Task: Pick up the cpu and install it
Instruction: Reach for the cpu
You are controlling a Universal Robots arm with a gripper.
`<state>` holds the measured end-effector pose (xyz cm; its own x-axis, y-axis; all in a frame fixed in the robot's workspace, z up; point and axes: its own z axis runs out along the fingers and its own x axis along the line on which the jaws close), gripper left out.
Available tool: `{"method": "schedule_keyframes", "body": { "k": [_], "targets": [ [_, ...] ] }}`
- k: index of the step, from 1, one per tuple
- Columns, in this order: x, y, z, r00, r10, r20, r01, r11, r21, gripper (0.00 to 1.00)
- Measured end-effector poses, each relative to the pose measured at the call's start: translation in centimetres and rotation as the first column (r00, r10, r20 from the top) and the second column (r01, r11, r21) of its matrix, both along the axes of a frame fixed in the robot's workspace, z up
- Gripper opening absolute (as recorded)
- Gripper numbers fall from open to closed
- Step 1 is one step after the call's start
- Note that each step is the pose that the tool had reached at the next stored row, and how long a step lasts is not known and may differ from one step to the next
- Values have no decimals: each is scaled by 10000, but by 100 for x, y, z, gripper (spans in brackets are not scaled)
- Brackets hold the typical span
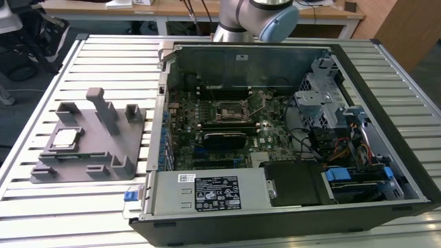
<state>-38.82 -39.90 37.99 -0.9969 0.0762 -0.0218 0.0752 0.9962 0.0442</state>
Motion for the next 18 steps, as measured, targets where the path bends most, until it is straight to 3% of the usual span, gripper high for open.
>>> {"method": "schedule_keyframes", "body": {
  "k": [6, 18],
  "targets": [
    [-227, 0, -6, 10000, -1, -1, 1, 10000, -1, 11],
    [-580, 0, -23, 10000, -1, -5, 1, 10000, 0, 11]
  ]
}}
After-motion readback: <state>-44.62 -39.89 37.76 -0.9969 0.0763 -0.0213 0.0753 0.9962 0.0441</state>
